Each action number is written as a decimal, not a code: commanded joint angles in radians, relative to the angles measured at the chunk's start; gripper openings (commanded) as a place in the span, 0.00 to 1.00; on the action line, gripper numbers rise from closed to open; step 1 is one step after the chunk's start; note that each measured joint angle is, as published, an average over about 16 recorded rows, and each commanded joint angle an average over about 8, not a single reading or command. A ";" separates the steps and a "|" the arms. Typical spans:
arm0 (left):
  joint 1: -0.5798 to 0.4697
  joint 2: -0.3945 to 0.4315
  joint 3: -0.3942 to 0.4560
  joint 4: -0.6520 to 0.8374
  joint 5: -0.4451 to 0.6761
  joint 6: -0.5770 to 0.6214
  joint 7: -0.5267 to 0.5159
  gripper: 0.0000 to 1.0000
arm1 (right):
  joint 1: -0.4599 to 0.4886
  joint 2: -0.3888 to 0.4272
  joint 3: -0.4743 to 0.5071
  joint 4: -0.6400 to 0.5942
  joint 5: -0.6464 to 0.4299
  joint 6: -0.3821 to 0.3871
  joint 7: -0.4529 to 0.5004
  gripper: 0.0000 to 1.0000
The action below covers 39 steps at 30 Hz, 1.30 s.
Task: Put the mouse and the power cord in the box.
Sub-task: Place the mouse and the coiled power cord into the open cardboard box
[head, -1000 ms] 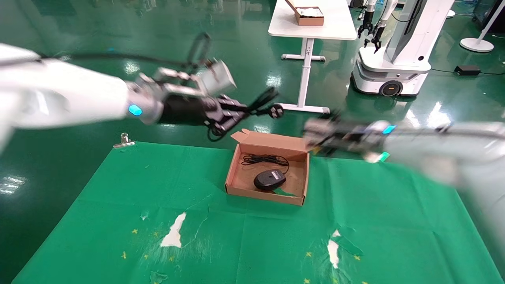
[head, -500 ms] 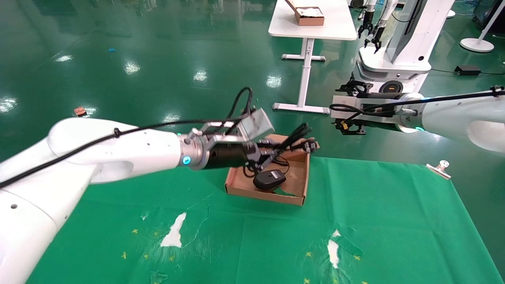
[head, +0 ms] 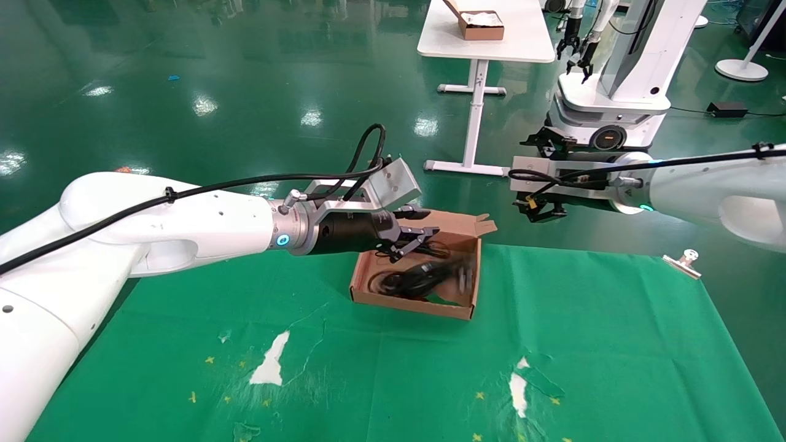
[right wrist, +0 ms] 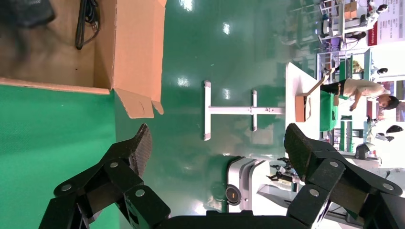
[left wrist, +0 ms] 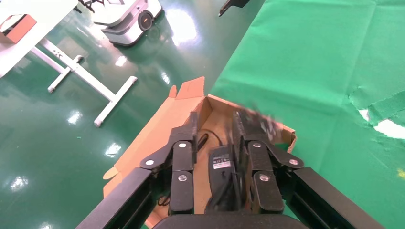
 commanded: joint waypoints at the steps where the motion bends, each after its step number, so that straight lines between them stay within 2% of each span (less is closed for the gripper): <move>1: -0.005 0.002 -0.002 0.006 0.004 0.002 0.003 1.00 | 0.002 -0.003 -0.002 -0.004 -0.003 0.003 -0.004 1.00; 7: 0.041 -0.052 -0.039 -0.055 -0.045 0.044 -0.011 1.00 | -0.045 0.034 0.022 0.068 0.041 -0.042 0.056 1.00; 39: 0.393 -0.464 -0.316 -0.524 -0.421 0.368 -0.123 1.00 | -0.467 0.381 0.243 0.730 0.447 -0.462 0.599 1.00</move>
